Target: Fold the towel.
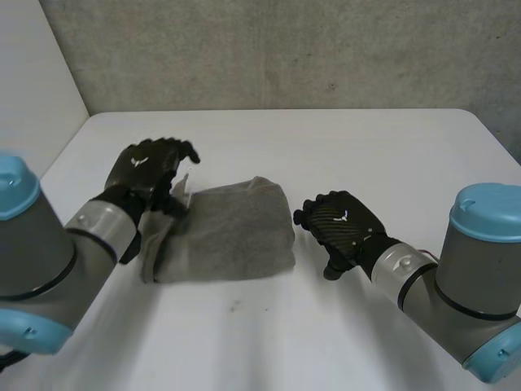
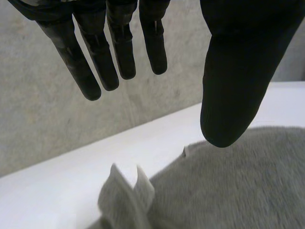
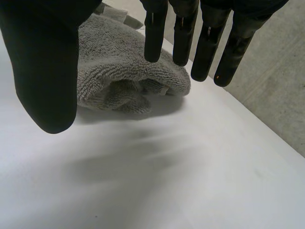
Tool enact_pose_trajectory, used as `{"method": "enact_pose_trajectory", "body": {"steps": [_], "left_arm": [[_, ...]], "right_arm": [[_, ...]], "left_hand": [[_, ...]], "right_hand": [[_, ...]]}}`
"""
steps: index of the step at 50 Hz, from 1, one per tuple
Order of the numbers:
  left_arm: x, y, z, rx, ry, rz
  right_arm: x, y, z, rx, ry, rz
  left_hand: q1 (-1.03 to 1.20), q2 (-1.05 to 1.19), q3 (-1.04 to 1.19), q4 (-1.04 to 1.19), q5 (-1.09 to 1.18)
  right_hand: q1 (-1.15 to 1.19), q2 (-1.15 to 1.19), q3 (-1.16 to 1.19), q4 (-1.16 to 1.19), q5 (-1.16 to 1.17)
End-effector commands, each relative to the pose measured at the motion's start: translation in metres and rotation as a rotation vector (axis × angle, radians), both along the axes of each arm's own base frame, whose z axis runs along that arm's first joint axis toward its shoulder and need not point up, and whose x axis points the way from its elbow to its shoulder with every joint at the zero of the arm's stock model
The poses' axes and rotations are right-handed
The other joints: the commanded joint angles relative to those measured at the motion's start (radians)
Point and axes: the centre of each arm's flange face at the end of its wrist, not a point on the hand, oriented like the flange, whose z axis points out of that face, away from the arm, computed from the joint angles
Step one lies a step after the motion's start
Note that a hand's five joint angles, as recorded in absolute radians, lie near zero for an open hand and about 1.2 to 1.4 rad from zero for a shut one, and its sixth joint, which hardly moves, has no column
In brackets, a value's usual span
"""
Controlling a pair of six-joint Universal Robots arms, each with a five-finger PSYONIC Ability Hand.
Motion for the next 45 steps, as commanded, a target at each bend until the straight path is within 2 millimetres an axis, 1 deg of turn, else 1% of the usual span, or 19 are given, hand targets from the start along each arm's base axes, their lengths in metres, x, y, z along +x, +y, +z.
{"method": "enact_pose_trajectory", "body": {"steps": [1,3,4,6,12,14,17,20,22,25,31,36,38,39,41,42,43,44,45], "left_arm": [[-0.019,-0.032,-0.010,0.002,-0.008,0.022],[-0.023,-0.046,-0.024,0.033,-0.031,0.051],[-0.023,-0.046,-0.024,0.034,-0.031,0.051],[-0.027,-0.058,-0.036,0.063,-0.048,0.056],[-0.032,-0.075,-0.050,0.063,-0.099,0.058],[-0.034,-0.087,-0.062,0.052,-0.150,0.057],[-0.035,-0.096,-0.073,0.050,-0.218,0.055],[-0.034,-0.100,-0.077,0.053,-0.252,0.059],[-0.025,-0.110,-0.086,0.070,-0.310,0.108],[-0.020,-0.117,-0.090,0.067,-0.350,0.162],[-0.017,-0.118,-0.092,0.053,-0.408,0.178],[-0.016,-0.115,-0.095,0.036,-0.495,0.158],[-0.015,-0.112,-0.098,0.040,-0.554,0.140],[-0.015,-0.112,-0.098,0.040,-0.555,0.140],[-0.014,-0.110,-0.099,0.049,-0.581,0.133],[-0.014,-0.110,-0.099,0.049,-0.581,0.133],[-0.014,-0.109,-0.096,0.049,-0.580,0.132],[-0.014,-0.109,-0.096,0.049,-0.580,0.132],[-0.014,-0.109,-0.093,0.044,-0.577,0.134]], "right_arm": [[-0.001,0.000,0.000,0.002,0.001,-0.005],[-0.001,0.001,0.000,0.006,0.003,-0.006],[-0.001,0.001,0.000,0.006,0.003,-0.006],[-0.001,0.001,0.000,0.006,0.003,-0.006],[-0.001,0.001,0.000,0.006,0.003,-0.005],[-0.001,0.001,0.000,0.006,0.003,-0.003],[-0.001,0.002,-0.001,0.009,0.004,-0.003],[-0.001,0.002,-0.001,0.012,0.005,-0.002],[-0.001,0.002,-0.002,0.014,0.007,-0.003],[-0.001,0.002,-0.002,0.013,0.008,-0.001],[-0.001,0.002,-0.002,0.012,0.009,0.001],[-0.001,0.001,-0.002,0.011,0.008,0.003],[0.000,0.000,-0.001,0.007,0.006,0.003],[0.000,0.000,-0.001,0.007,0.006,0.003],[0.000,-0.001,0.000,0.000,0.004,0.002],[0.000,-0.001,0.000,0.000,0.004,0.002],[0.000,-0.001,0.002,-0.006,0.002,0.002],[0.001,-0.002,0.003,-0.009,0.000,0.002],[0.001,-0.002,0.003,-0.009,0.000,0.002]], "left_hand": [[0.056,0.058,0.057,0.060,0.061],[-0.014,-0.012,-0.013,-0.010,-0.009],[-0.015,-0.013,-0.014,-0.011,-0.010],[-0.070,-0.068,-0.069,-0.066,-0.065],[-0.109,-0.107,-0.108,-0.105,-0.104],[-0.167,-0.165,-0.166,-0.163,-0.162],[-0.194,-0.192,-0.193,-0.190,-0.189],[-0.203,-0.201,-0.202,-0.199,-0.198],[-0.217,-0.215,-0.216,-0.213,-0.212],[-0.217,-0.215,-0.216,-0.213,-0.212],[-0.188,-0.186,-0.187,-0.184,-0.183],[-0.079,-0.077,-0.078,-0.075,-0.074],[0.058,0.060,0.059,0.062,0.063],[0.059,0.061,0.060,0.063,0.064],[0.394,0.396,0.395,0.398,0.399],[0.396,0.398,0.397,0.400,0.401],[0.611,0.613,0.612,0.615,0.616],[0.614,0.616,0.615,0.618,0.618],[0.808,0.810,0.809,0.812,0.813]], "right_hand": [[0.022,-0.037,-0.030,-0.016,-0.006],[-0.004,-0.064,-0.056,-0.042,-0.032],[-0.004,-0.064,-0.056,-0.042,-0.032],[-0.007,-0.067,-0.059,-0.045,-0.035],[-0.010,-0.070,-0.062,-0.048,-0.038],[-0.010,-0.070,-0.062,-0.048,-0.038],[-0.010,-0.070,-0.062,-0.048,-0.038],[-0.010,-0.070,-0.062,-0.048,-0.038],[-0.010,-0.070,-0.062,-0.048,-0.038],[-0.010,-0.070,-0.062,-0.048,-0.038],[-0.010,-0.070,-0.062,-0.048,-0.038],[-0.010,-0.070,-0.062,-0.048,-0.038],[-0.013,-0.073,-0.065,-0.051,-0.041],[-0.013,-0.073,-0.065,-0.051,-0.041],[-0.010,-0.070,-0.062,-0.048,-0.038],[-0.010,-0.070,-0.062,-0.048,-0.038],[-0.010,-0.070,-0.062,-0.048,-0.038],[-0.010,-0.070,-0.062,-0.048,-0.038],[-0.010,-0.070,-0.062,-0.048,-0.038]]}}
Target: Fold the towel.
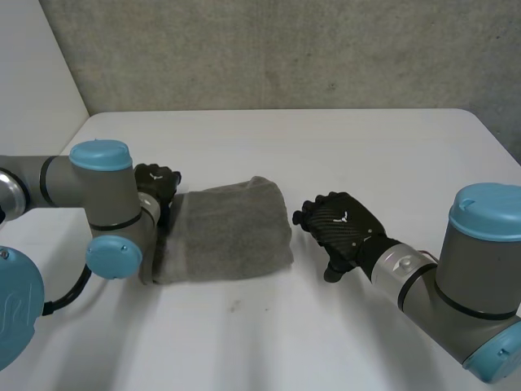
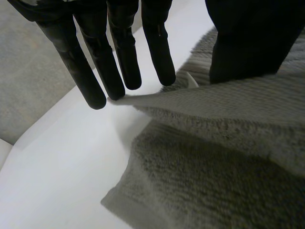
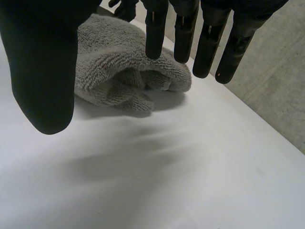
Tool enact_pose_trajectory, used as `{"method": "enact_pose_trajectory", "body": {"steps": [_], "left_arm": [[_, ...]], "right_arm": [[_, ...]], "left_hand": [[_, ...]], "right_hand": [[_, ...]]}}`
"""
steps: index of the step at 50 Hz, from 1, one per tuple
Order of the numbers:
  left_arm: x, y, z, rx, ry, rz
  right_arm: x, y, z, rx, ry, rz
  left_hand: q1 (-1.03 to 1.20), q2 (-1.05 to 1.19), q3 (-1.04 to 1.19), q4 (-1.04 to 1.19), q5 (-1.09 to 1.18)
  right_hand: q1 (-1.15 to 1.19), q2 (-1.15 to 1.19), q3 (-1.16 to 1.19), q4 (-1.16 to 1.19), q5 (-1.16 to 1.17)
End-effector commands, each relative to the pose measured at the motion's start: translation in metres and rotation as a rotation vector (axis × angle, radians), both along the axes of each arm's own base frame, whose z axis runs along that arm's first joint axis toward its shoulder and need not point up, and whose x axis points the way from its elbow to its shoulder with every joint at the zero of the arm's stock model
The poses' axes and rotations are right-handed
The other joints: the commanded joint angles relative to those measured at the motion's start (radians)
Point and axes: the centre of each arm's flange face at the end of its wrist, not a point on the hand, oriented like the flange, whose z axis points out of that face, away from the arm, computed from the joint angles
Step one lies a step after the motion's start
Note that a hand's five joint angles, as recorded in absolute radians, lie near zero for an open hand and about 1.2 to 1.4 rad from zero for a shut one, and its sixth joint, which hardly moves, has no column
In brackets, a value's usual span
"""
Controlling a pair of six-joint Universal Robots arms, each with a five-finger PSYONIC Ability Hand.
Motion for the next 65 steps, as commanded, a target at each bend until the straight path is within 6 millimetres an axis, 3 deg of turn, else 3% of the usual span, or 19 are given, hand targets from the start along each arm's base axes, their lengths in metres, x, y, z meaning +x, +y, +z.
{"method": "enact_pose_trajectory", "body": {"steps": [1,10,15,21,23,26,31,37,39,45,47,48,50,52,60,62,63,64,65], "left_arm": [[0.001,0.004,0.011,-0.004,-0.033,-0.014],[0.001,0.009,0.062,-0.085,0.008,-0.013],[0.000,0.041,0.138,-0.216,0.113,-0.043],[-0.010,0.083,0.179,-0.271,0.219,-0.104],[-0.015,0.113,0.190,-0.276,0.255,-0.153],[-0.016,0.129,0.196,-0.283,0.263,-0.176],[-0.013,0.186,0.216,-0.332,0.313,-0.293],[-0.007,0.214,0.226,-0.396,0.353,-0.345],[-0.004,0.223,0.230,-0.426,0.372,-0.356],[-0.002,0.227,0.229,-0.421,0.371,-0.359],[-0.002,0.225,0.225,-0.412,0.363,-0.356],[-0.002,0.225,0.225,-0.412,0.363,-0.356],[-0.002,0.221,0.222,-0.407,0.357,-0.347],[-0.001,0.217,0.223,-0.410,0.355,-0.336],[0.007,0.189,0.223,-0.435,0.347,-0.264],[0.008,0.188,0.224,-0.440,0.348,-0.261],[0.007,0.189,0.225,-0.440,0.350,-0.270],[0.007,0.189,0.225,-0.440,0.350,-0.270],[0.006,0.191,0.225,-0.438,0.350,-0.287]], "right_arm": [[0.001,-0.003,0.006,-0.023,-0.009,-0.002],[0.006,-0.026,0.032,-0.102,-0.063,-0.054],[0.005,-0.067,0.059,-0.101,-0.216,-0.133],[0.015,-0.093,0.064,-0.037,-0.334,-0.117],[0.023,-0.104,0.059,0.022,-0.372,-0.072],[0.032,-0.114,0.053,0.061,-0.389,-0.015],[0.045,-0.116,0.036,0.144,-0.391,0.069],[0.057,-0.109,0.012,0.271,-0.395,0.152],[0.072,-0.093,-0.004,0.362,-0.399,0.229],[0.089,-0.076,-0.012,0.414,-0.401,0.287],[0.091,-0.075,-0.008,0.411,-0.408,0.291],[0.091,-0.075,-0.008,0.411,-0.408,0.291],[0.092,-0.078,0.005,0.393,-0.432,0.288],[0.093,-0.080,0.016,0.382,-0.452,0.290],[0.089,-0.082,0.050,0.378,-0.526,0.288],[0.088,-0.082,0.049,0.380,-0.524,0.282],[0.088,-0.083,0.047,0.380,-0.525,0.272],[0.088,-0.083,0.047,0.380,-0.525,0.272],[0.088,-0.085,0.044,0.378,-0.525,0.254]], "left_hand": [[0.721,0.744,0.746,0.745,0.747],[0.721,0.745,0.746,0.746,0.748],[0.721,0.745,0.746,0.746,0.748],[0.721,0.745,0.746,0.746,0.748],[0.721,0.745,0.746,0.746,0.748],[0.721,0.745,0.746,0.746,0.748],[0.721,0.745,0.746,0.746,0.748],[0.721,0.745,0.746,0.746,0.748],[0.721,0.745,0.746,0.746,0.748],[0.721,0.745,0.746,0.746,0.748],[0.721,0.745,0.746,0.746,0.748],[0.721,0.745,0.746,0.746,0.748],[0.721,0.745,0.746,0.746,0.748],[0.721,0.745,0.746,0.746,0.748],[0.721,0.745,0.746,0.746,0.748],[0.721,0.745,0.746,0.746,0.748],[0.721,0.745,0.746,0.746,0.748],[0.721,0.745,0.746,0.746,0.748],[0.721,0.745,0.746,0.746,0.748]], "right_hand": [[0.023,-0.035,-0.023,-0.010,0.005],[0.020,-0.038,-0.026,-0.013,0.002],[0.009,-0.049,-0.037,-0.024,-0.009],[0.006,-0.052,-0.040,-0.027,-0.012],[0.003,-0.055,-0.043,-0.030,-0.015],[0.000,-0.058,-0.046,-0.033,-0.018],[0.000,-0.058,-0.046,-0.033,-0.018],[-0.006,-0.064,-0.052,-0.039,-0.024],[-0.105,-0.163,-0.151,-0.138,-0.123],[-0.147,-0.205,-0.193,-0.180,-0.165],[0.235,0.177,0.189,0.202,0.217],[0.238,0.179,0.192,0.205,0.220],[0.889,0.831,0.843,0.856,0.871],[1.066,1.008,1.020,1.033,1.048],[1.067,1.009,1.021,1.034,1.049],[0.928,0.869,0.882,0.895,0.910],[0.215,0.157,0.169,0.182,0.198],[0.208,0.150,0.162,0.175,0.190],[-0.154,-0.212,-0.200,-0.187,-0.172]]}}
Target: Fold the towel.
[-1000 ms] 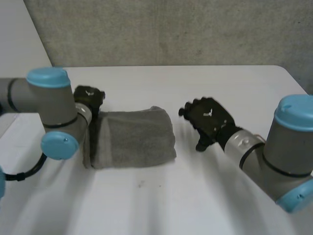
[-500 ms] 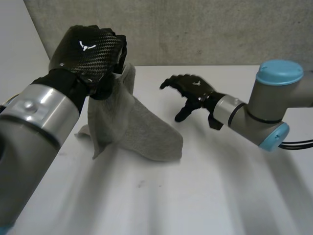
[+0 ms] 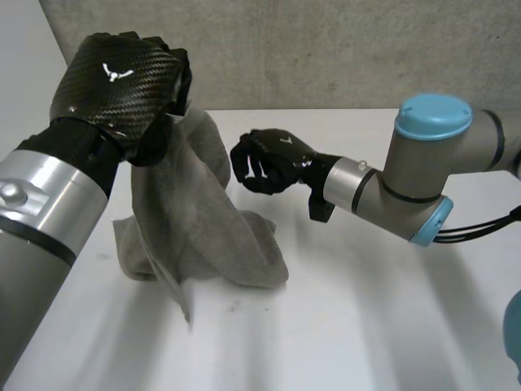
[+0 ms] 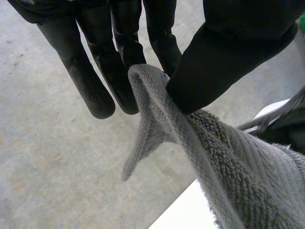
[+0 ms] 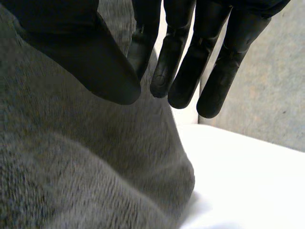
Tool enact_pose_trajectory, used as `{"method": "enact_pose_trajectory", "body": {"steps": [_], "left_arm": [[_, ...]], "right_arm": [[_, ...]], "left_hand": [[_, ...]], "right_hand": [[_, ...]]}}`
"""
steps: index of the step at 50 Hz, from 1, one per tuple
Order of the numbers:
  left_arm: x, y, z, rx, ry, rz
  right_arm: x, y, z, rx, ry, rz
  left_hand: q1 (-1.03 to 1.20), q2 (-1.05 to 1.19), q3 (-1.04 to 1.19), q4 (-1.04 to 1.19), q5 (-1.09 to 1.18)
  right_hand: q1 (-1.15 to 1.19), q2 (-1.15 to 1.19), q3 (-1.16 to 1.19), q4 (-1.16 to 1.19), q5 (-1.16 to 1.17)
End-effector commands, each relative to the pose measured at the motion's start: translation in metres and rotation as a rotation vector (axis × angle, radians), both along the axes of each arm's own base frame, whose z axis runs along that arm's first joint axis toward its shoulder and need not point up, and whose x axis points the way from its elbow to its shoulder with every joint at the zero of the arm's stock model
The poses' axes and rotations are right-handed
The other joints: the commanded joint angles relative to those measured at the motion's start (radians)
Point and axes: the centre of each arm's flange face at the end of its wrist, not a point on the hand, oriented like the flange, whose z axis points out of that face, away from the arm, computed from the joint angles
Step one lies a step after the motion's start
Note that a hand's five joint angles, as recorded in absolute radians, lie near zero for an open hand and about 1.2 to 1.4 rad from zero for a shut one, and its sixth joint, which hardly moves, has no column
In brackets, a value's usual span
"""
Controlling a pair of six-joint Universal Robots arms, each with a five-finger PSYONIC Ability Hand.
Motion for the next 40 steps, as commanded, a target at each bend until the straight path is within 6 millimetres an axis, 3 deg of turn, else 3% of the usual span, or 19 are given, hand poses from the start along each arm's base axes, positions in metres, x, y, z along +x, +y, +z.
{"method": "enact_pose_trajectory", "body": {"steps": [1,7,9,10,12,20,26,28,29,30,31,37,39,40], "left_arm": [[0.001,-0.003,0.003,-0.015,0.005,-0.013],[-0.001,0.011,0.006,-0.018,0.007,-0.052],[-0.002,0.031,0.013,-0.042,0.021,-0.097],[-0.002,0.032,0.013,-0.042,0.021,-0.097],[-0.004,0.047,0.014,-0.046,0.023,-0.135],[0.002,0.070,0.014,-0.031,0.014,-0.177],[0.002,0.070,0.008,-0.015,0.002,-0.175],[0.002,0.066,0.003,-0.004,-0.009,-0.166],[0.002,0.066,0.003,-0.004,-0.009,-0.166],[0.002,0.062,0.002,0.000,-0.012,-0.155],[0.003,0.055,-0.001,0.009,-0.018,-0.135],[0.011,0.026,-0.005,0.018,-0.025,-0.052],[0.016,0.007,-0.001,0.005,-0.015,0.001],[0.016,0.007,-0.001,0.004,-0.015,0.001]], "right_arm": [[-0.003,-0.005,-0.002,0.008,0.000,-0.053],[-0.001,-0.011,-0.016,0.025,0.008,-0.063],[0.003,-0.014,-0.026,0.040,0.008,-0.028],[0.003,-0.014,-0.026,0.040,0.008,-0.028],[0.008,-0.015,-0.034,0.054,0.002,0.022],[0.021,-0.006,-0.048,0.191,-0.042,0.173],[0.030,0.007,-0.051,0.246,-0.052,0.265],[0.032,0.010,-0.051,0.247,-0.053,0.275],[0.032,0.010,-0.051,0.247,-0.053,0.275],[0.032,0.008,-0.049,0.240,-0.056,0.274],[0.032,0.007,-0.046,0.228,-0.060,0.275],[0.030,-0.006,-0.025,0.173,-0.090,0.237],[0.020,-0.030,0.012,0.067,-0.149,0.082],[0.020,-0.030,0.012,0.066,-0.150,0.081]], "left_hand": [[0.217,0.185,0.184,0.180,0.207],[0.217,0.185,0.184,0.180,0.207],[0.217,0.185,0.184,0.180,0.207],[0.217,0.185,0.184,0.180,0.207],[0.217,0.185,0.184,0.180,0.207],[0.217,0.185,0.184,0.180,0.207],[0.217,0.185,0.184,0.180,0.207],[0.217,0.185,0.184,0.180,0.207],[0.217,0.185,0.184,0.180,0.207],[0.217,0.185,0.184,0.180,0.207],[0.217,0.185,0.184,0.180,0.207],[0.217,0.185,0.184,0.180,0.207],[0.217,0.185,0.184,0.180,0.207],[0.217,0.185,0.184,0.180,0.207]], "right_hand": [[-0.712,-0.891,-0.893,-0.895,-0.887],[-0.712,-0.891,-0.893,-0.895,-0.887],[-0.712,-0.891,-0.893,-0.895,-0.887],[-0.712,-0.891,-0.893,-0.895,-0.887],[-0.712,-0.891,-0.893,-0.895,-0.887],[-0.712,-0.891,-0.893,-0.895,-0.887],[-0.617,-0.796,-0.798,-0.800,-0.791],[-0.036,-0.215,-0.217,-0.218,-0.210],[-0.033,-0.212,-0.214,-0.215,-0.207],[0.337,0.157,0.156,0.154,0.162],[0.508,0.329,0.327,0.325,0.333],[0.509,0.330,0.329,0.327,0.335],[0.509,0.330,0.329,0.327,0.335],[0.509,0.330,0.329,0.327,0.335]]}}
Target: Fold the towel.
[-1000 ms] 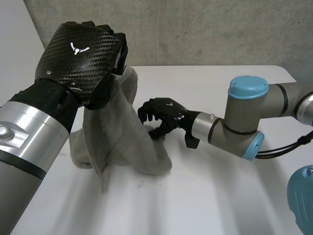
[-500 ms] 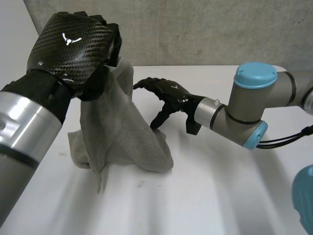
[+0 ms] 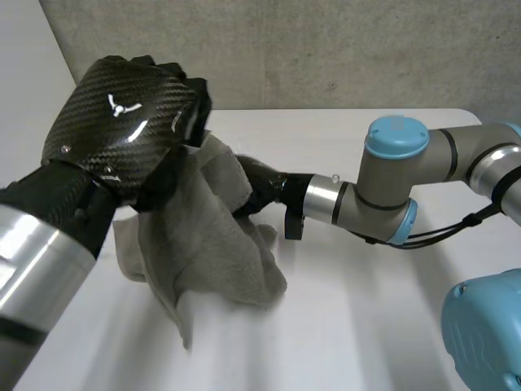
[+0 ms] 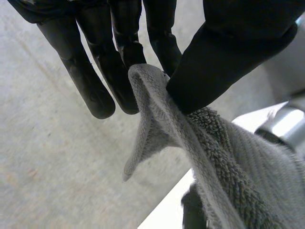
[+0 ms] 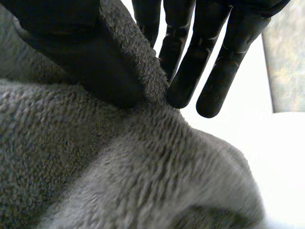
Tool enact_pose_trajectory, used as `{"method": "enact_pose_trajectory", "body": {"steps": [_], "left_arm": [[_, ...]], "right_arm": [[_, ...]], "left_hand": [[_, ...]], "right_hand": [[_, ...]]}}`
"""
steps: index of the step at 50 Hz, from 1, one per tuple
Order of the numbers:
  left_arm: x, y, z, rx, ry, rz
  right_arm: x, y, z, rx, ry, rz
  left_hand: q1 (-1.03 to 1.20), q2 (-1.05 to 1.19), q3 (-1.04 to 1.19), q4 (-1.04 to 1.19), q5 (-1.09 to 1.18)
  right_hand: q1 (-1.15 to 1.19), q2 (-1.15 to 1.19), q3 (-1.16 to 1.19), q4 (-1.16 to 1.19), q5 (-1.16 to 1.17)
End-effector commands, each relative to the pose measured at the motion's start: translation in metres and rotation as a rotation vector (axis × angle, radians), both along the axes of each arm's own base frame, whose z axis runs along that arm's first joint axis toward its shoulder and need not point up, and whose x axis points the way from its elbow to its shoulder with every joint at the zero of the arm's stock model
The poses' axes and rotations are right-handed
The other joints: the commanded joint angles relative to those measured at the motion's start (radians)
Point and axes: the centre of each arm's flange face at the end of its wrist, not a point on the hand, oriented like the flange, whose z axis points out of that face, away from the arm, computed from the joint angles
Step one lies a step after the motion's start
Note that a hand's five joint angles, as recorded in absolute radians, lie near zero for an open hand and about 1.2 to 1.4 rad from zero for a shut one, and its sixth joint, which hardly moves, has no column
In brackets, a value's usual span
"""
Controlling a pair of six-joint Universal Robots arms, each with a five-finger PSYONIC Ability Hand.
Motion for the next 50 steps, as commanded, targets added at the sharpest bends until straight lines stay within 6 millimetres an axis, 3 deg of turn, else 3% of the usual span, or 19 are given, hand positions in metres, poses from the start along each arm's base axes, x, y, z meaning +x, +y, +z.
{"method": "enact_pose_trajectory", "body": {"steps": [1,2,4,5,7,9,19,21,24,25,27,28,30,32,37,42,47,48,50], "left_arm": [[0.009,-0.045,0.006,-0.024,0.015,0.114],[0.009,-0.045,0.006,-0.024,0.016,0.114],[0.006,-0.057,0.015,-0.063,0.037,0.121],[0.006,-0.058,0.015,-0.063,0.037,0.121],[0.001,-0.066,0.025,-0.104,0.066,0.123],[-0.001,-0.071,0.028,-0.120,0.079,0.123],[-0.014,-0.091,0.021,-0.154,0.116,0.120],[-0.016,-0.095,0.017,-0.158,0.117,0.122],[-0.022,-0.106,-0.005,-0.131,0.094,0.131],[-0.022,-0.106,-0.005,-0.131,0.094,0.131],[-0.021,-0.112,-0.024,-0.089,0.066,0.140],[-0.021,-0.112,-0.024,-0.089,0.066,0.140],[-0.017,-0.118,-0.033,-0.067,0.051,0.157],[-0.003,-0.131,-0.052,-0.022,0.016,0.208],[0.005,-0.136,-0.070,0.026,-0.010,0.230],[0.007,-0.135,-0.081,0.055,-0.025,0.234],[0.011,-0.133,-0.087,0.073,-0.037,0.242],[0.013,-0.132,-0.089,0.078,-0.040,0.244],[0.013,-0.129,-0.091,0.085,-0.044,0.242]], "right_arm": [[-0.022,-0.048,0.072,-0.180,-0.114,-0.330],[-0.022,-0.048,0.072,-0.181,-0.114,-0.331],[-0.053,-0.073,0.121,-0.313,-0.194,-0.613],[-0.053,-0.073,0.122,-0.314,-0.194,-0.614],[-0.086,-0.074,0.161,-0.470,-0.221,-0.831],[-0.100,-0.067,0.176,-0.561,-0.212,-0.886],[-0.134,0.009,0.195,-0.975,-0.197,-1.031],[-0.137,0.021,0.194,-0.990,-0.194,-1.039],[-0.122,0.052,0.157,-0.899,-0.083,-0.936],[-0.122,0.052,0.157,-0.898,-0.083,-0.935],[-0.105,0.078,0.127,-0.812,0.002,-0.827],[-0.105,0.078,0.127,-0.812,0.003,-0.827],[-0.099,0.088,0.111,-0.782,0.052,-0.779],[-0.089,0.104,0.078,-0.740,0.166,-0.695],[-0.082,0.130,0.039,-0.681,0.305,-0.575],[-0.074,0.146,0.023,-0.653,0.354,-0.499],[-0.068,0.140,0.033,-0.668,0.328,-0.512],[-0.067,0.137,0.039,-0.676,0.317,-0.521],[-0.067,0.132,0.045,-0.680,0.313,-0.534]], "left_hand": [[0.217,0.185,0.182,0.180,0.207],[0.217,0.185,0.182,0.180,0.207],[0.217,0.185,0.182,0.180,0.207],[0.217,0.185,0.182,0.180,0.207],[0.217,0.185,0.182,0.180,0.207],[0.217,0.185,0.182,0.180,0.207],[0.217,0.185,0.182,0.180,0.207],[0.217,0.185,0.182,0.180,0.207],[0.217,0.185,0.182,0.180,0.207],[0.217,0.185,0.182,0.180,0.207],[0.217,0.185,0.182,0.180,0.207],[0.217,0.185,0.182,0.180,0.207],[0.217,0.185,0.182,0.180,0.207],[0.217,0.185,0.182,0.180,0.207],[0.217,0.185,0.182,0.180,0.207],[0.217,0.185,0.182,0.180,0.207],[0.217,0.185,0.182,0.180,0.207],[0.217,0.185,0.182,0.180,0.207],[0.217,0.185,0.182,0.180,0.207]], "right_hand": [[0.420,0.226,0.219,0.209,0.255],[0.420,0.226,0.219,0.209,0.255],[0.420,0.226,0.219,0.209,0.255],[0.420,0.226,0.219,0.209,0.255],[0.420,0.226,0.219,0.209,0.255],[0.420,0.226,0.219,0.209,0.255],[0.420,0.226,0.219,0.209,0.255],[0.420,0.226,0.219,0.209,0.255],[0.420,0.226,0.219,0.209,0.255],[0.420,0.226,0.219,0.209,0.255],[0.420,0.226,0.219,0.209,0.255],[0.420,0.226,0.219,0.209,0.255],[0.420,0.226,0.219,0.209,0.255],[0.420,0.226,0.219,0.209,0.255],[0.420,0.226,0.219,0.209,0.255],[0.420,0.226,0.219,0.209,0.255],[0.060,-0.134,-0.141,-0.151,-0.105],[-0.234,-0.427,-0.435,-0.445,-0.399],[-0.385,-0.578,-0.586,-0.596,-0.550]]}}
